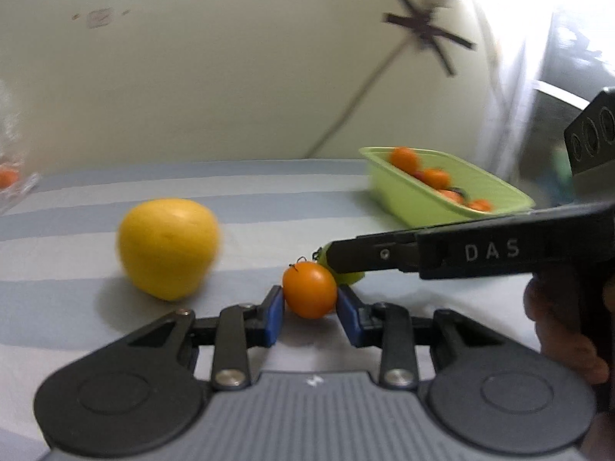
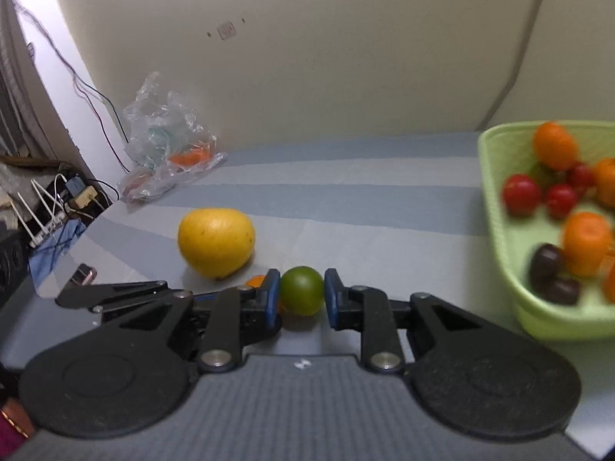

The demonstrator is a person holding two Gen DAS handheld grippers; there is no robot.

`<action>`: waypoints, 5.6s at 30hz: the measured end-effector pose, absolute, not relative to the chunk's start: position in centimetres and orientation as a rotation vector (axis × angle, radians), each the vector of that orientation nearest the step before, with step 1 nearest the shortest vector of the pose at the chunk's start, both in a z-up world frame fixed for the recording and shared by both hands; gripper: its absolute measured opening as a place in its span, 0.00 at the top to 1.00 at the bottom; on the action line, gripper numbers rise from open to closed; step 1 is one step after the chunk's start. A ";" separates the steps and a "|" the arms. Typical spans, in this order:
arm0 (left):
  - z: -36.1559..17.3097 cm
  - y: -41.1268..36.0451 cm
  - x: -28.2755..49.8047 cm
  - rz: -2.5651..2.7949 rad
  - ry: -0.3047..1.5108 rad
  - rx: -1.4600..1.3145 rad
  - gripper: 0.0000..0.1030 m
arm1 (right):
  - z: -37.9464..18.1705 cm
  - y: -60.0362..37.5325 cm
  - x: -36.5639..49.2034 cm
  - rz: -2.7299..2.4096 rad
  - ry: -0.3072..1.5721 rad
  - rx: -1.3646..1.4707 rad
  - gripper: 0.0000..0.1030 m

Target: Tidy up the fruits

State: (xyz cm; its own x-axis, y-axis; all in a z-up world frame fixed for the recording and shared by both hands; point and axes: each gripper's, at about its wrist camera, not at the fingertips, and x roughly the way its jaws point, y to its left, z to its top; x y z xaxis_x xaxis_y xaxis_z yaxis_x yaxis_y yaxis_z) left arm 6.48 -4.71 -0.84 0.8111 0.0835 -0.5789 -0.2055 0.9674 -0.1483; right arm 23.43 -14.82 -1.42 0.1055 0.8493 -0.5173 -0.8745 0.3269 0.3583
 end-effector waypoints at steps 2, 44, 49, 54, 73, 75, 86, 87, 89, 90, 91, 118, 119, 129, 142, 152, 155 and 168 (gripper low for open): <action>-0.3 -6.0 6.0 0.098 0.593 -0.208 0.71 | -1.1 -17.0 22.6 1.252 0.675 -0.053 0.74; 5.9 -9.2 16.9 0.167 0.524 -0.307 0.48 | -0.3 -30.1 33.9 0.741 0.370 0.271 0.54; 5.5 -11.0 12.3 0.244 0.554 -0.226 0.46 | -0.1 -31.2 31.7 0.751 0.416 0.298 0.50; 4.3 -12.6 9.1 0.270 0.603 -0.214 0.46 | -1.4 -32.0 26.9 0.786 0.516 0.323 0.50; 3.2 -12.0 1.1 0.399 0.563 -0.254 0.23 | -0.6 -30.5 18.1 0.879 0.639 0.251 0.37; 3.7 -9.8 -0.1 0.452 0.535 -0.285 0.21 | -0.1 -29.1 17.5 0.914 0.621 0.215 0.37; 4.1 1.9 -1.0 0.532 0.507 -0.443 0.18 | 0.1 -15.8 16.4 1.125 0.616 -0.053 0.36; 4.0 2.5 -0.6 0.526 0.509 -0.445 0.19 | 0.1 -14.4 16.4 1.142 0.606 -0.077 0.36; 3.9 3.5 0.2 0.499 0.515 -0.442 0.20 | 0.0 -12.1 16.5 1.169 0.590 -0.116 0.32; 3.9 3.7 0.8 0.484 0.515 -0.440 0.19 | -0.1 -10.9 16.6 1.180 0.582 -0.133 0.28; 3.8 4.0 1.3 0.476 0.514 -0.434 0.19 | -0.2 -10.0 16.8 1.188 0.573 -0.150 0.27; 2.7 6.9 1.9 0.615 0.487 -0.364 0.11 | -2.2 -2.2 18.7 1.111 0.604 -0.229 0.25; 2.7 6.9 1.9 0.617 0.487 -0.360 0.11 | -2.3 -2.2 18.7 1.113 0.612 -0.223 0.34; 2.5 7.1 2.0 0.621 0.494 -0.344 0.09 | -2.4 -3.4 19.0 1.110 0.632 -0.185 0.38; 2.0 6.8 2.5 0.633 0.523 -0.322 0.08 | -2.5 -7.5 18.4 1.101 0.631 -0.156 0.37; 1.8 6.7 2.6 0.645 0.532 -0.305 0.07 | -2.6 -7.7 18.3 1.105 0.632 -0.151 0.35; 1.8 6.6 2.5 0.647 0.531 -0.300 0.06 | -2.6 -7.7 18.1 1.102 0.631 -0.152 0.34; 1.9 6.5 2.4 0.644 0.530 -0.298 0.06 | -2.4 -9.6 17.8 1.087 0.616 -0.168 0.36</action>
